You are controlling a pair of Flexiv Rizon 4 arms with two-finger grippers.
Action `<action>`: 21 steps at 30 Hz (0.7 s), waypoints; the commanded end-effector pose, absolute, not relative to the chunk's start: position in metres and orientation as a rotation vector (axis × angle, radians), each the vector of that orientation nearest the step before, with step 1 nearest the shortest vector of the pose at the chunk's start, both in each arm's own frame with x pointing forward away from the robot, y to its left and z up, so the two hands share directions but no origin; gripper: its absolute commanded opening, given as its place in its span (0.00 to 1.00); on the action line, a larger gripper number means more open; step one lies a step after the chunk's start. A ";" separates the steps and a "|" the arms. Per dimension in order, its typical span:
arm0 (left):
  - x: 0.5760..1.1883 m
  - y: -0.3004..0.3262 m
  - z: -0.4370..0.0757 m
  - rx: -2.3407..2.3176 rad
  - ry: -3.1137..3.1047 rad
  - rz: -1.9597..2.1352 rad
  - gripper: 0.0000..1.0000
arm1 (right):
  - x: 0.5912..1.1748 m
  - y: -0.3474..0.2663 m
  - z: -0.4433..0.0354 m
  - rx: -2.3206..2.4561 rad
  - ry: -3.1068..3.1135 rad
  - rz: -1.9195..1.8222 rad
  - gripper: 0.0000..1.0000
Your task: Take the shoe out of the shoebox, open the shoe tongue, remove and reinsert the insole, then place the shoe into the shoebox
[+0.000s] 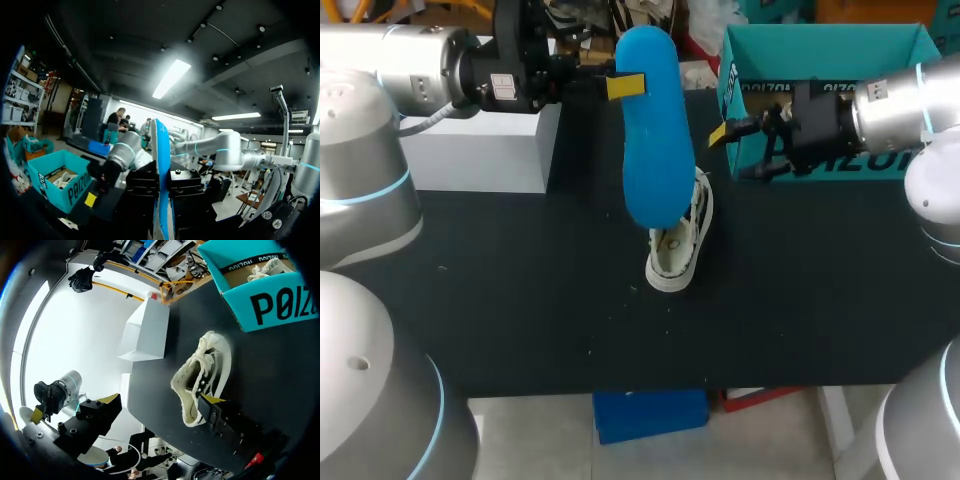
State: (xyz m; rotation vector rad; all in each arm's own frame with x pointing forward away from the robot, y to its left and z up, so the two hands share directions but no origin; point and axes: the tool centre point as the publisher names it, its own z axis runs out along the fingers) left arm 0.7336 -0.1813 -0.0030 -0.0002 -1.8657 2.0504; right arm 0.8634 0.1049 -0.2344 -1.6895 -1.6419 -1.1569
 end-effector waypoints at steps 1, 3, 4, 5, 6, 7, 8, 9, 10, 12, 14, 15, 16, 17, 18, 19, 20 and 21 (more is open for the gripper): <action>0.733 -0.182 -0.004 0.001 -1.867 2.052 0.00 | 0.866 0.111 -0.241 -1.615 -1.592 -1.205 1.00; 0.733 -0.182 -0.004 0.001 -1.867 2.052 0.00 | 0.867 0.113 -0.240 -1.600 -1.573 -1.219 1.00; 0.733 -0.182 -0.004 0.001 -1.867 2.052 0.00 | 0.868 0.114 -0.239 -1.590 -1.561 -1.230 1.00; 0.733 -0.182 -0.004 0.001 -1.867 2.052 0.00 | 0.868 0.114 -0.238 -1.574 -1.540 -1.250 1.00; 0.733 -0.182 -0.004 0.001 -1.867 2.052 0.00 | 0.869 0.114 -0.236 -1.543 -1.496 -1.291 1.00; 0.733 -0.182 -0.004 0.001 -1.867 2.052 0.00 | 0.869 0.114 -0.235 -1.531 -1.480 -1.305 1.00; 0.733 -0.182 -0.004 0.001 -1.867 2.052 0.00 | 0.870 0.115 -0.234 -1.518 -1.471 -1.318 1.00; 0.733 -0.182 -0.004 0.001 -1.867 2.052 0.00 | 0.871 0.115 -0.233 -1.510 -1.472 -1.328 1.00; 0.733 -0.182 -0.004 0.001 -1.867 2.052 0.00 | 0.872 0.115 -0.232 -1.494 -1.455 -1.346 1.00; 0.733 -0.182 -0.004 0.001 -1.867 2.052 0.00 | 0.873 0.116 -0.229 -1.464 -1.411 -1.385 1.00; 0.733 -0.182 -0.004 0.001 -1.867 2.052 0.00 | 0.874 0.117 -0.226 -1.447 -1.382 -1.421 1.00; 0.733 -0.182 -0.004 0.001 -1.867 2.052 0.00 | 0.874 0.117 -0.225 -1.436 -1.349 -1.448 1.00; 0.733 -0.182 -0.004 0.001 -1.867 2.052 0.00 | 0.874 0.117 -0.225 -1.436 -1.349 -1.448 1.00; 0.733 -0.182 -0.004 0.001 -1.867 2.052 0.00 | 0.874 0.117 -0.225 -1.436 -1.349 -1.448 1.00; 0.733 -0.182 -0.004 0.001 -1.867 2.052 0.00 | 0.874 0.117 -0.225 -1.436 -1.349 -1.448 1.00; 0.733 -0.182 -0.004 0.001 -1.867 2.052 0.00 | 0.874 0.117 -0.225 -1.436 -1.349 -1.448 1.00; 0.733 -0.182 -0.004 0.001 -1.867 2.052 0.00 | 0.874 0.117 -0.225 -1.436 -1.349 -1.448 1.00; 0.733 -0.183 -0.005 -0.116 -1.942 2.095 0.00 | 0.874 0.117 -0.225 -1.436 -1.349 -1.448 1.00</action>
